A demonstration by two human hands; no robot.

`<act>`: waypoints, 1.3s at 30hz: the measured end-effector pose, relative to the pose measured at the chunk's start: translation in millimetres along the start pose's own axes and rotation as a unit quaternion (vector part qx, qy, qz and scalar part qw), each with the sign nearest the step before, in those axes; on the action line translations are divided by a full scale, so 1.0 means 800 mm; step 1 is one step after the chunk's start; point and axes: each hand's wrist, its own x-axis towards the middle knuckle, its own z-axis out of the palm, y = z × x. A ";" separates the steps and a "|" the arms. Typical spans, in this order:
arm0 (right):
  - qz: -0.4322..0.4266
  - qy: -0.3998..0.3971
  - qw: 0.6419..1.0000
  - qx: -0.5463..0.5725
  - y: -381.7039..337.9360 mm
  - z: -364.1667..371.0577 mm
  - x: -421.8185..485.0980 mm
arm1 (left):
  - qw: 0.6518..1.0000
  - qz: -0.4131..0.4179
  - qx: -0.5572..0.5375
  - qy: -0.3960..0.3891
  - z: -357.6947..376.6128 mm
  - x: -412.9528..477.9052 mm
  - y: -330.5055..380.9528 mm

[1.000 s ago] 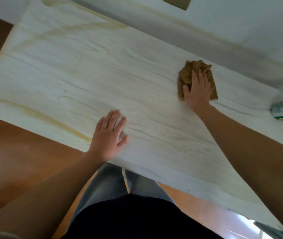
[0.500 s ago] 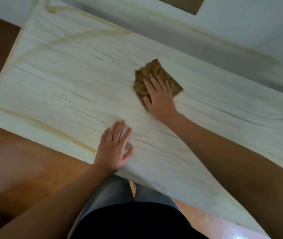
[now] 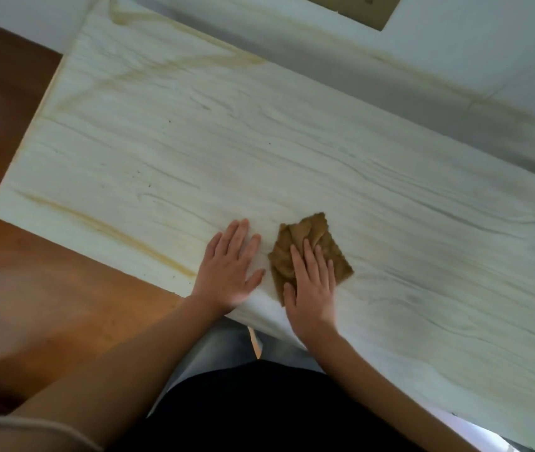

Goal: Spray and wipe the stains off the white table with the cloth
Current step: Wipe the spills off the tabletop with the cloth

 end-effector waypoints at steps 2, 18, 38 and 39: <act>-0.003 -0.011 1.000 -0.004 -0.002 0.007 -0.023 | 1.000 -0.006 0.003 -0.012 -0.002 0.000 0.001; 0.003 -0.034 0.998 -0.052 -0.008 0.014 -0.030 | 0.998 -0.033 -0.048 -0.015 -0.064 -0.075 -0.080; 0.088 0.002 0.996 -0.032 -0.336 0.129 0.041 | 0.997 -0.018 -0.065 -0.046 -0.113 -0.070 -0.456; 0.081 -0.003 0.996 -0.032 -0.343 0.131 0.046 | 0.997 -0.009 -0.064 -0.049 -0.111 -0.066 -0.462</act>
